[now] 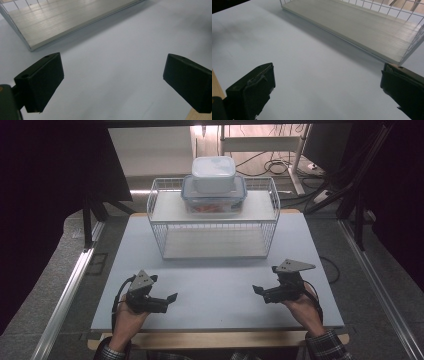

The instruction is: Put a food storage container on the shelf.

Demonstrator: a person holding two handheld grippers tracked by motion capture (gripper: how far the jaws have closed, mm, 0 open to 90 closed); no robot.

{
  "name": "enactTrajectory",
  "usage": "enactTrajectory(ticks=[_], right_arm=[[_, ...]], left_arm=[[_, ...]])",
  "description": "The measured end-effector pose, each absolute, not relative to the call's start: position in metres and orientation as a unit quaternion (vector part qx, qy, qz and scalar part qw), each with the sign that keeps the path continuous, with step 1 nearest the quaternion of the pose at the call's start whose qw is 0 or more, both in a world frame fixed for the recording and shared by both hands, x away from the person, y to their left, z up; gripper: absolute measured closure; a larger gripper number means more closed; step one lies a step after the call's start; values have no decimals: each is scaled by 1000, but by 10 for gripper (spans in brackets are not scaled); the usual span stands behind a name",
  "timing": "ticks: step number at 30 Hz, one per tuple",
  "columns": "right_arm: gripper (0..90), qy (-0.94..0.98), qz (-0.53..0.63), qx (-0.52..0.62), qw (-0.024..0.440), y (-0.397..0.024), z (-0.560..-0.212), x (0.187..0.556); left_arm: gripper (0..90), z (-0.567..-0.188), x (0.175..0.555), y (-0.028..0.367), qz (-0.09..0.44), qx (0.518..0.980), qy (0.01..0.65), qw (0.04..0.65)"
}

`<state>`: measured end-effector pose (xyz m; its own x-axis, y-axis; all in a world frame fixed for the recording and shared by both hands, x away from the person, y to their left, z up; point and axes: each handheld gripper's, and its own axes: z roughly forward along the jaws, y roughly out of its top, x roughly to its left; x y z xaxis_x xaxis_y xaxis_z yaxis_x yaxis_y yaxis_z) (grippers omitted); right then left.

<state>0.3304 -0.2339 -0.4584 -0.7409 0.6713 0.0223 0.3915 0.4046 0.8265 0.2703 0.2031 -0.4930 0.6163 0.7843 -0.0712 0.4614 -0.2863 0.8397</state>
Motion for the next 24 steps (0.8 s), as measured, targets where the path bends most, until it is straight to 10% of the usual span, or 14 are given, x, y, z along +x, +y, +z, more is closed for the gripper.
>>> enactTrajectory(ticks=[24], right_arm=[[1,811,425,364,171,-268,-474,327]], left_arm=[[18,-509,264,215,189,784,415,422]])
